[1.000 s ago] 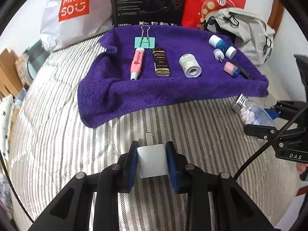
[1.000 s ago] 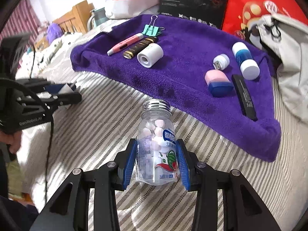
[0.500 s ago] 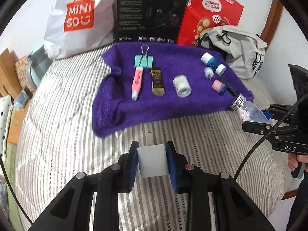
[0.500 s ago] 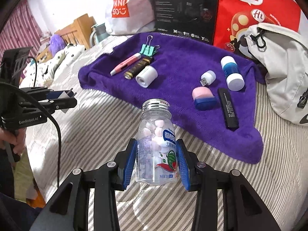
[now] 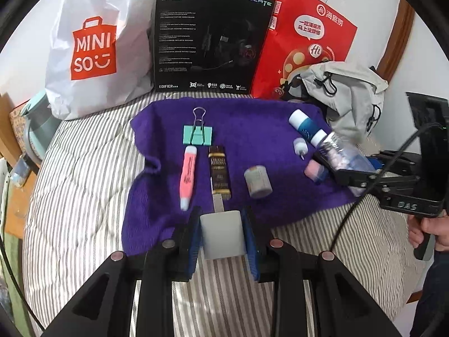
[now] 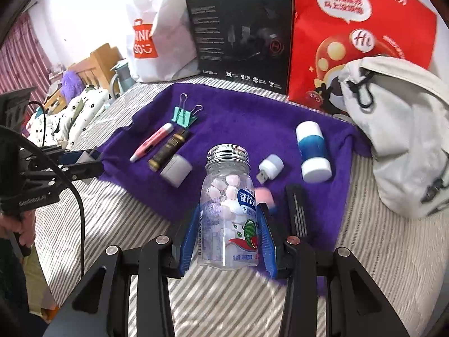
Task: Organize rigid objects
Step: 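Carry the charger cube and candy bottle onto the towel and release both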
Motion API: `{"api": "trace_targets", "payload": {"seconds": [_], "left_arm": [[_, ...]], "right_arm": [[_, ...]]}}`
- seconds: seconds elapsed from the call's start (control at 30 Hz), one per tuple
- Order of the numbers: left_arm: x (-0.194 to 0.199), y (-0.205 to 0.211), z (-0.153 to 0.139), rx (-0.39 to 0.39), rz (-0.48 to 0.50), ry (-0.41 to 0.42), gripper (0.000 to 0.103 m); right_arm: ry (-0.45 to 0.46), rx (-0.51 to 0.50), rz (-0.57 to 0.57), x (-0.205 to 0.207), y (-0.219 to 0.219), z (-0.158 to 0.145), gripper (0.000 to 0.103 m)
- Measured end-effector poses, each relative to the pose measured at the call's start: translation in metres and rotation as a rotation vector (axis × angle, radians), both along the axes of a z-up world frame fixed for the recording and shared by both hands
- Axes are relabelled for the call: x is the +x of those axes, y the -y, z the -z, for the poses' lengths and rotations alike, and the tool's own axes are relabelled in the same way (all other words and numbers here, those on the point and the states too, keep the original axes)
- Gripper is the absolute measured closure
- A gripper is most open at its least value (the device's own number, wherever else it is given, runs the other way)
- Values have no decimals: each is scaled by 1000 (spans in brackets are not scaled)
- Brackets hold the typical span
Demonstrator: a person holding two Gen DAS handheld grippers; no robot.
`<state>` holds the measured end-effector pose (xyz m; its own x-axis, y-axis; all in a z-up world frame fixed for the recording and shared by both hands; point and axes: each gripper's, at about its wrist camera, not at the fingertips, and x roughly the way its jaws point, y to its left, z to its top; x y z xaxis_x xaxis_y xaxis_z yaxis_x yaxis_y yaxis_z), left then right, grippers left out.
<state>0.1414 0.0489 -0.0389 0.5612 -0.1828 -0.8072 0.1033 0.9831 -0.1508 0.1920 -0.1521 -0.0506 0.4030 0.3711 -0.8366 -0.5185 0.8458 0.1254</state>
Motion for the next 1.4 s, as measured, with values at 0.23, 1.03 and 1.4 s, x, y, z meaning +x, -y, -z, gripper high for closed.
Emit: {"api": "trace_targets", "payload": {"seconds": [0.23,1.03,1.4], "left_arm": [[22,-6,8,-3,0,-8,76],[70,-6,22,-17,36,-19,76],[102,25,36,-21,120,-36,76]], "right_arm": [[-53,-46,-31,29,-29,31,62],[-75,-168,-99,34,-53,54,49],[-44,-115,-11,13,-8,22,46]]}}
